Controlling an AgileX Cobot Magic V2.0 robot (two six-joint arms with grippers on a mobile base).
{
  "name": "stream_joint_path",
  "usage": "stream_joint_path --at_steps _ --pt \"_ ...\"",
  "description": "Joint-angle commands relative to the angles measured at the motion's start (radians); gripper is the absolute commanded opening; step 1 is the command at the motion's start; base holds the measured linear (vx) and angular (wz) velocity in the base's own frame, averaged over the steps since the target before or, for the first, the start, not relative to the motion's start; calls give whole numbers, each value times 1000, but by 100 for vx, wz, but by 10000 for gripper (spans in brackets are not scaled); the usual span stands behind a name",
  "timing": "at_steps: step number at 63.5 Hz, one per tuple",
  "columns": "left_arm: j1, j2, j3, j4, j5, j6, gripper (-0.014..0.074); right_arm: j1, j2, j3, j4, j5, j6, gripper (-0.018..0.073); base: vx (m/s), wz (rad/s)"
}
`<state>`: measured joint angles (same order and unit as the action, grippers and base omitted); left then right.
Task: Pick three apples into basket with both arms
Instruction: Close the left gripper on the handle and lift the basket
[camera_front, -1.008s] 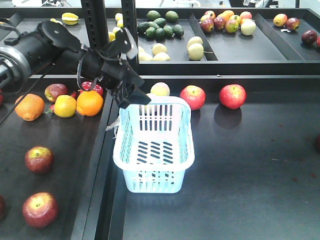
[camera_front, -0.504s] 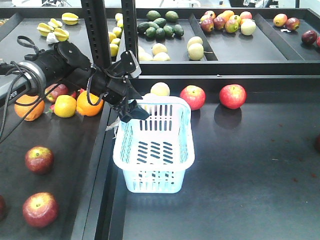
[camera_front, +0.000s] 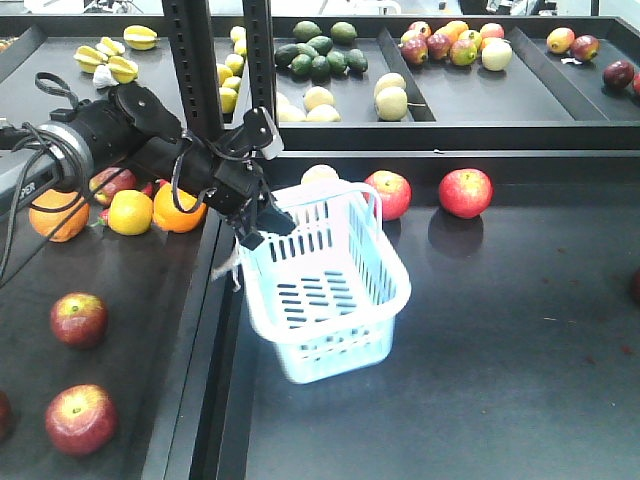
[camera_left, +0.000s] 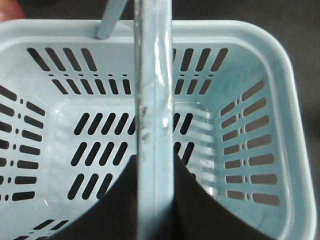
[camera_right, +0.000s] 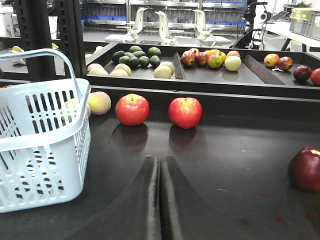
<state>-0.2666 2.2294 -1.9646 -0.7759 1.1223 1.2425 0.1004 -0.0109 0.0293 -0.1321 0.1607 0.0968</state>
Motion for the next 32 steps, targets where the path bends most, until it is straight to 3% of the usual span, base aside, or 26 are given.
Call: stream_joint_path --at_steps 1,10,17,32 --pt "-5 -86 -34 -54 64 -90 -8 -8 -10 13 -10 -68 -8 -1 0 0" --pt "-5 -131 -34 -54 129 -190 -8 -8 -10 13 -10 -68 -8 -1 0 0" --pt "-6 -202 -34 -62 130 -322 -8 -8 -10 13 -10 -68 -8 -1 0 0" --pt "-6 -351 -34 -32 130 -709 -8 -8 -10 13 -10 -68 -8 -1 0 0"
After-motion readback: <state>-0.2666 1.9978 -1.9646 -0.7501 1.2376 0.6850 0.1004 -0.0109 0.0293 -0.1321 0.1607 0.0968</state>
